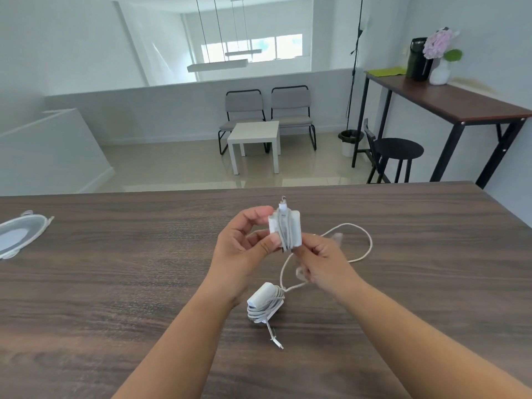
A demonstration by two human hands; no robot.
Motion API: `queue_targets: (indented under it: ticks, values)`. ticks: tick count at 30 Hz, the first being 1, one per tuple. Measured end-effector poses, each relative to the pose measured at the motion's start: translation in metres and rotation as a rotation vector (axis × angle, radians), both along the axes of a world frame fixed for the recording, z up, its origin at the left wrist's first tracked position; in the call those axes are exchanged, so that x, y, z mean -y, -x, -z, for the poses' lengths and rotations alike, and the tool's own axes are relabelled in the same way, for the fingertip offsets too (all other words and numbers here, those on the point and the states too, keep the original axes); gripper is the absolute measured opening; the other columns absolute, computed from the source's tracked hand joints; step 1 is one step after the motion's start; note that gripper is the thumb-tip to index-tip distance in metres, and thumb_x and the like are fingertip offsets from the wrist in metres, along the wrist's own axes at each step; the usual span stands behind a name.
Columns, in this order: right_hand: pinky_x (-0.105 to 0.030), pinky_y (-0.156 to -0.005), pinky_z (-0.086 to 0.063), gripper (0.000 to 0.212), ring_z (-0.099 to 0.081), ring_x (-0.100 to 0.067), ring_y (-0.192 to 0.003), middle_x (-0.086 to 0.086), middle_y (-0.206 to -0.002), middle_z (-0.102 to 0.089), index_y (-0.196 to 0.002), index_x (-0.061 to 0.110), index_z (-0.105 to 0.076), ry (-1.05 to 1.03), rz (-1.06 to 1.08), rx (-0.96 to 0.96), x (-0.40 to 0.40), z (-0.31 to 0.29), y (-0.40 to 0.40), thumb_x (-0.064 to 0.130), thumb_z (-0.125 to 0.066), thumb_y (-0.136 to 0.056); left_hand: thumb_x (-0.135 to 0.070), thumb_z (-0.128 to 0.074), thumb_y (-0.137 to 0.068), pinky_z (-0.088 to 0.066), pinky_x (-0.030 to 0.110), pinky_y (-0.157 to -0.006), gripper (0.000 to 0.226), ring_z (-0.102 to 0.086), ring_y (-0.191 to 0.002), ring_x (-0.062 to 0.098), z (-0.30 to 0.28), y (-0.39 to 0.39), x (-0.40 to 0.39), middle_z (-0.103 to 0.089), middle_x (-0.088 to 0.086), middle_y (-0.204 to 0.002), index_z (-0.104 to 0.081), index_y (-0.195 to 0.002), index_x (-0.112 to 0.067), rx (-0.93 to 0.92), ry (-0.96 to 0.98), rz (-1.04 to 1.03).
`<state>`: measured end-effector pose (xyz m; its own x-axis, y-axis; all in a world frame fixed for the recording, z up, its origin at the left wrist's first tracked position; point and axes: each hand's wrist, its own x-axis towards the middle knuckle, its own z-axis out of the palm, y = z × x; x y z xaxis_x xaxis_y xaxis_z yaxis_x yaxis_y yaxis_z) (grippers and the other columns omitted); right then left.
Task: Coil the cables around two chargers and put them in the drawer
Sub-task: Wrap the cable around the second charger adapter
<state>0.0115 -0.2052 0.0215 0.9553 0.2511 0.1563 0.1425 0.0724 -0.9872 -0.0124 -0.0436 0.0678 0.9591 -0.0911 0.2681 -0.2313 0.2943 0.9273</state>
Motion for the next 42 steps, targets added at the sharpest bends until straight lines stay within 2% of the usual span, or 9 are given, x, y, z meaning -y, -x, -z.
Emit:
queue_targets:
  ticks: [4, 11, 14, 22, 25, 29, 32, 38, 42]
  values:
    - [-0.012, -0.059, -0.044, 0.022, -0.062, -0.011, -0.06, 0.01, -0.068, -0.071, -0.108, 0.032, -0.069, 0.367, 0.11, 0.186, -0.002, 0.009, 0.014, 0.021, -0.054, -0.097, 0.009, -0.065, -0.084, -0.057, 0.028, -0.075, 0.034, -0.068, -0.083, 0.017, -0.001, -0.007, 0.0, -0.068, -0.002, -0.101, -0.062, -0.109, -0.014, -0.025, -0.02, -0.255]
    - [-0.031, -0.058, -0.043, 0.021, -0.052, -0.008, -0.06, 0.012, -0.061, -0.059, -0.092, 0.027, -0.065, 0.745, 0.114, 0.538, 0.007, -0.008, 0.022, 0.035, -0.046, -0.096, 0.003, -0.067, -0.086, -0.058, 0.027, -0.072, 0.028, -0.069, -0.081, 0.012, 0.008, -0.011, -0.001, -0.067, -0.002, -0.102, -0.062, -0.109, -0.012, -0.072, -0.074, -0.402]
    - [-0.029, -0.057, -0.036, 0.027, -0.045, -0.009, -0.06, 0.016, -0.058, -0.046, -0.085, 0.027, -0.061, 0.877, 0.099, 0.626, 0.01, -0.022, 0.02, 0.04, -0.039, -0.094, -0.002, -0.071, -0.084, -0.059, 0.031, -0.075, 0.028, -0.07, -0.08, 0.015, 0.012, -0.01, -0.001, -0.069, 0.0, -0.103, -0.063, -0.106, -0.016, -0.063, -0.186, -0.423]
    - [-0.039, -0.061, -0.05, 0.04, -0.062, -0.021, -0.071, 0.007, -0.073, -0.067, -0.09, 0.024, -0.065, 0.987, -0.018, 0.768, 0.011, -0.049, 0.011, 0.042, -0.029, -0.091, -0.003, -0.075, -0.081, -0.052, 0.017, -0.062, 0.027, -0.068, -0.072, 0.007, 0.011, -0.003, 0.002, -0.068, 0.002, -0.097, -0.064, -0.102, -0.016, -0.064, -0.299, -0.424]
    - [-0.038, -0.066, -0.051, 0.033, -0.064, -0.021, -0.078, 0.008, -0.08, -0.069, -0.094, 0.025, -0.065, 1.002, -0.103, 0.754, 0.007, -0.049, 0.01, 0.038, -0.035, -0.093, -0.001, -0.072, -0.083, -0.056, 0.023, -0.065, 0.022, -0.069, -0.073, 0.014, 0.009, -0.007, -0.001, -0.068, 0.003, -0.094, -0.065, -0.1, -0.013, -0.141, -0.161, -0.433]
    - [-0.038, -0.066, -0.051, 0.042, -0.063, -0.022, -0.076, 0.006, -0.079, -0.069, -0.095, 0.023, -0.063, 1.003, -0.098, 0.733, 0.009, -0.038, 0.014, 0.043, -0.027, -0.094, -0.001, -0.062, -0.09, -0.057, 0.02, -0.06, 0.012, -0.069, -0.068, 0.013, 0.004, -0.012, -0.012, -0.071, 0.006, -0.087, -0.065, -0.1, -0.007, -0.341, 0.335, -0.344]
    - [-0.038, -0.065, -0.052, 0.043, -0.063, -0.024, -0.076, 0.005, -0.081, -0.068, -0.095, 0.024, -0.061, 1.035, -0.12, 0.722, 0.006, -0.033, 0.021, 0.044, -0.023, -0.093, -0.003, -0.061, -0.09, -0.057, 0.02, -0.06, 0.011, -0.069, -0.065, 0.011, 0.004, -0.012, -0.013, -0.073, 0.003, -0.079, -0.066, -0.099, -0.008, -0.358, 0.4, -0.303]
    - [-0.039, -0.059, -0.05, 0.027, -0.061, -0.022, -0.068, 0.006, -0.071, -0.063, -0.091, 0.024, -0.062, 1.032, -0.073, 0.788, 0.015, -0.055, 0.015, 0.035, -0.038, -0.096, 0.001, -0.065, -0.088, -0.058, 0.025, -0.065, 0.017, -0.068, -0.07, 0.015, 0.009, -0.009, -0.008, -0.067, 0.012, -0.095, -0.064, -0.104, -0.005, -0.302, 0.21, -0.34]
    - [-0.039, -0.064, -0.052, 0.029, -0.061, -0.02, -0.068, 0.008, -0.072, -0.066, -0.09, 0.027, -0.065, 1.047, -0.096, 0.774, 0.016, -0.071, 0.013, 0.037, -0.038, -0.092, -0.003, -0.075, -0.081, -0.058, 0.029, -0.068, 0.025, -0.07, -0.077, 0.014, 0.007, 0.001, 0.0, -0.071, 0.001, -0.096, -0.066, -0.1, -0.016, -0.076, -0.296, -0.405]
